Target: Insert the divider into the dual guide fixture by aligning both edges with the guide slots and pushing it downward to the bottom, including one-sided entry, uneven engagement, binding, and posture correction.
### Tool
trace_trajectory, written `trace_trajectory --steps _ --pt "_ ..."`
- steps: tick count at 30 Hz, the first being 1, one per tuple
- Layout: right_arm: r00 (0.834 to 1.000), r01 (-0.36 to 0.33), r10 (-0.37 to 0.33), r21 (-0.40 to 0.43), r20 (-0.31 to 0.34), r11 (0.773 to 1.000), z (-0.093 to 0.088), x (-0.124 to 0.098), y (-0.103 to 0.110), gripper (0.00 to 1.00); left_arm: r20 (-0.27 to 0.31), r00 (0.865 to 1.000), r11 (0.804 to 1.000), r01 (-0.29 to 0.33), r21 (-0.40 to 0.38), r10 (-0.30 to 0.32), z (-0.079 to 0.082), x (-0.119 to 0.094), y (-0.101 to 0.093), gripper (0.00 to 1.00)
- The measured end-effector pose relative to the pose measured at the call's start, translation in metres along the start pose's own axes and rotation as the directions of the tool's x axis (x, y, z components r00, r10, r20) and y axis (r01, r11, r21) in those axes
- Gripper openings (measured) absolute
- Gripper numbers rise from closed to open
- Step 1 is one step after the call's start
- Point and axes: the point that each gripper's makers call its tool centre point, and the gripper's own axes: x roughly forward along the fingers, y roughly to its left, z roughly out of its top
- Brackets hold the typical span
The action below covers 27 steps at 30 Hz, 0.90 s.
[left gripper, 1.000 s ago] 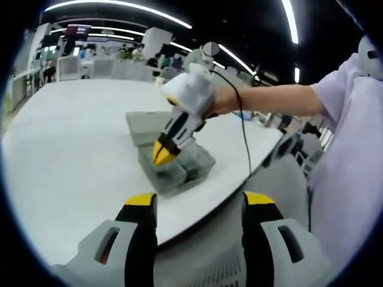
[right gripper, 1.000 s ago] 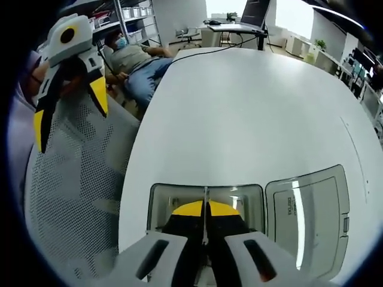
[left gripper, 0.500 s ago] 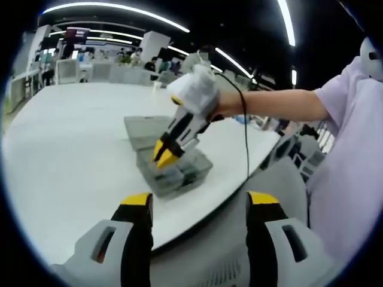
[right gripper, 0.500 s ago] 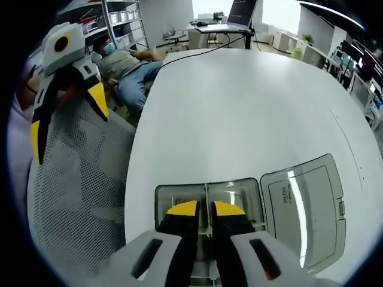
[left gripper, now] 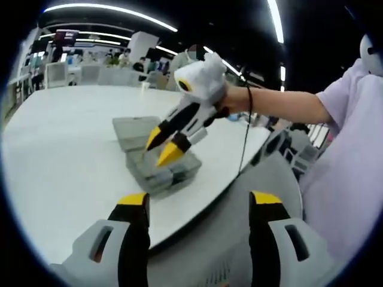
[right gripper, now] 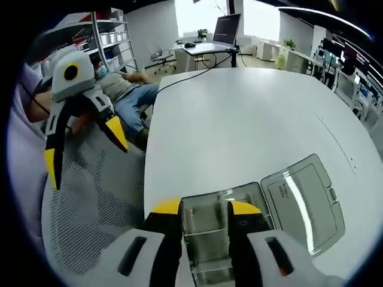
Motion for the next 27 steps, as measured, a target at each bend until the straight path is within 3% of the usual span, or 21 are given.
trace_trajectory --steps 8,17,27 --pt "0.996 0.038 -0.043 0.066 0.08 0.997 0.005 -0.017 0.014 0.32 0.009 1.0 1.0 0.013 -0.018 -0.013 0.002 -0.002 0.0 0.67" --pt "0.989 0.073 -0.088 0.129 0.115 0.989 -0.003 -0.028 0.032 0.32 -0.07 0.996 0.995 0.063 0.079 -0.058 -0.001 0.002 -0.013 0.69" --pt "0.979 0.111 -0.144 0.218 0.143 0.97 -0.019 -0.04 0.032 0.33 -0.03 0.997 0.995 0.071 0.076 -0.069 0.023 -0.003 -0.012 0.69"
